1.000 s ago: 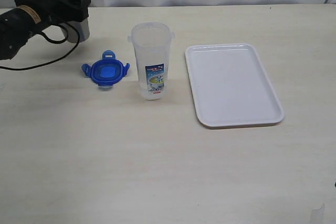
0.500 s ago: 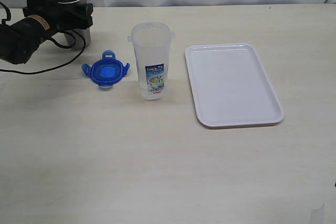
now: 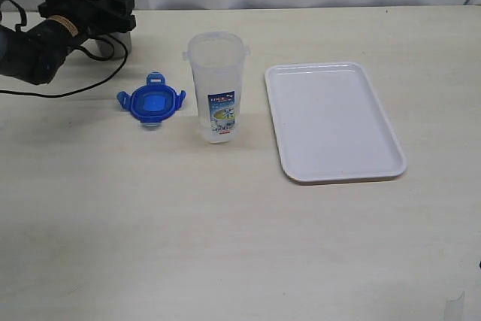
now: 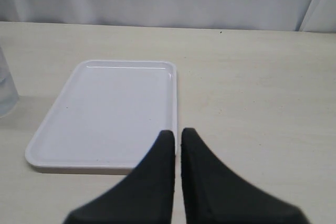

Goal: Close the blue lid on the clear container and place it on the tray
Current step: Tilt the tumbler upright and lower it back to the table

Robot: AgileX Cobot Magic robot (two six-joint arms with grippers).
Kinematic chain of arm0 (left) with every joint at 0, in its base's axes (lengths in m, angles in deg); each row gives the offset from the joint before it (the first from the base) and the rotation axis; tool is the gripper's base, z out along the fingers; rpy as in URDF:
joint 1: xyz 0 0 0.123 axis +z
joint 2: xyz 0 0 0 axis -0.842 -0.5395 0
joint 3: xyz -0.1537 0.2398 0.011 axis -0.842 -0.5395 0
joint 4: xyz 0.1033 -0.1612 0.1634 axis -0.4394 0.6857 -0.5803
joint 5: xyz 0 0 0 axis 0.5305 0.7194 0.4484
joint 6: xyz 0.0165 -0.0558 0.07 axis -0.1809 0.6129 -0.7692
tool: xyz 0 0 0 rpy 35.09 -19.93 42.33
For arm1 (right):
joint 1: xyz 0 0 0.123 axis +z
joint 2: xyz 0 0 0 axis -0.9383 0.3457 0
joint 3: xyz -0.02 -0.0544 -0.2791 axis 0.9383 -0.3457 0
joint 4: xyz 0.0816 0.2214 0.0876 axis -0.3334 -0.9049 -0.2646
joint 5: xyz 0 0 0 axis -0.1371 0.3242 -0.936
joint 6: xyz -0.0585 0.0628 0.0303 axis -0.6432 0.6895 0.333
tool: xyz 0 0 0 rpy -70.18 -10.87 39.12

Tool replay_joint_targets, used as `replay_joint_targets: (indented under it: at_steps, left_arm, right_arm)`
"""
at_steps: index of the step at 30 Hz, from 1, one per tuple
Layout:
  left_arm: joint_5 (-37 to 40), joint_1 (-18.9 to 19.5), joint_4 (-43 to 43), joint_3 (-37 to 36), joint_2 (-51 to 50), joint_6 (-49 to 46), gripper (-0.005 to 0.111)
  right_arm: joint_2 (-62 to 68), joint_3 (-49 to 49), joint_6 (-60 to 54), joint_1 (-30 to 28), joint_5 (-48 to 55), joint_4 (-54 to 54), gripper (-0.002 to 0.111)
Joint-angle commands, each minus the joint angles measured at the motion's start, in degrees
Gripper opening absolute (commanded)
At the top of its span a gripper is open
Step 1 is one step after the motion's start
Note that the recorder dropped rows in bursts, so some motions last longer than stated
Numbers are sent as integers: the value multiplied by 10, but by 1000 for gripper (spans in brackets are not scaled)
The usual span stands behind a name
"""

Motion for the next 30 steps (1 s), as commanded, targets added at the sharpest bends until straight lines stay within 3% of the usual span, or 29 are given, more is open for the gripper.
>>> replay_joint_targets:
  at_steps: [1,14,16,20,22,23,24,27,30]
  left_arm:
    - [0,0,6,8,6,-4,0]
    - [18,0,0,8,6,-2,0]
    - [18,0,-1,8,6,-2,5]
    - [27,0,-1,8,6,0,27]
    - [29,0,1,8,6,0,44]
    - [30,0,1,8,6,0,61]
    - [30,0,1,8,6,0,68]
    - [37,0,1,8,6,13,82]
    - [42,0,2,8,6,38,84]
  right_arm:
    - [-3,-1,0,-3,-2,2,5]
    - [-3,-1,0,-3,-2,2,5]
    - [-3,-1,0,-3,-2,2,5]
    - [-3,-1,0,-3,-2,2,5]
    - [-3,-1,0,-3,-2,2,5]
    - [-3,-1,0,-3,-2,2,5]
    - [-3,-1,0,-3,-2,2,5]
    - [-3,-1,0,-3,-2,2,5]
    - [-3,-1,0,-3,-2,2,5]
